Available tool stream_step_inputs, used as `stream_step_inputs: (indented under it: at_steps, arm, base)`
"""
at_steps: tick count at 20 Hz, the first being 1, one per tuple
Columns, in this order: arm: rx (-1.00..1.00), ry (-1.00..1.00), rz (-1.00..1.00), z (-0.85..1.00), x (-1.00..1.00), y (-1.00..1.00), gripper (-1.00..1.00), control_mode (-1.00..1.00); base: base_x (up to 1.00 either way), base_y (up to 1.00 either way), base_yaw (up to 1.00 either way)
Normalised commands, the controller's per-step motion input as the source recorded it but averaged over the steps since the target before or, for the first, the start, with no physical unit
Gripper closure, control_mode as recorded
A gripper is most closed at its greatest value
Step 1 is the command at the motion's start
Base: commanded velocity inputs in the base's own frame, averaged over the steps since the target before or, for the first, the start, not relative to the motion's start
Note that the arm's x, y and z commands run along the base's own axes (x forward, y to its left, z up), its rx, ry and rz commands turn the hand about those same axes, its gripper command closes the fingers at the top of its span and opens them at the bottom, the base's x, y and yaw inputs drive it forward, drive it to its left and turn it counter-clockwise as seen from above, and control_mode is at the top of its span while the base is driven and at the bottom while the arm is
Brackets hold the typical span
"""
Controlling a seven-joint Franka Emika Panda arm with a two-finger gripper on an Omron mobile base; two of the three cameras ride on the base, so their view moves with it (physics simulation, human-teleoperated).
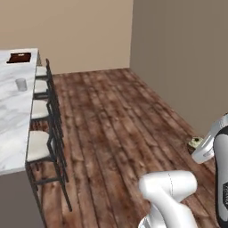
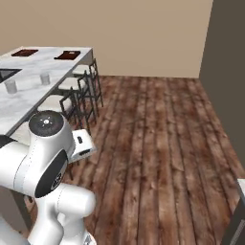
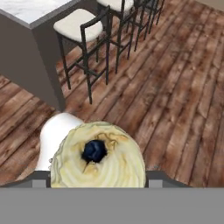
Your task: Take the donut and cupcake from the fridge and place them on the empty tray on the dining counter.
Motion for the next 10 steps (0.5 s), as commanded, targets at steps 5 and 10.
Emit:
stream_step_inputs:
  at_steps: [5, 10]
  arm:
    - [0.00, 0.00, 0.00, 0.00, 0.00, 0.00, 1.00, 1.00]
    - [0.00, 0.00, 0.00, 0.00, 0.00, 0.00, 1.00, 1.00]
  base:
    - [0.70, -0.82, -0.13]
    - [1.00, -0.02, -0.15]
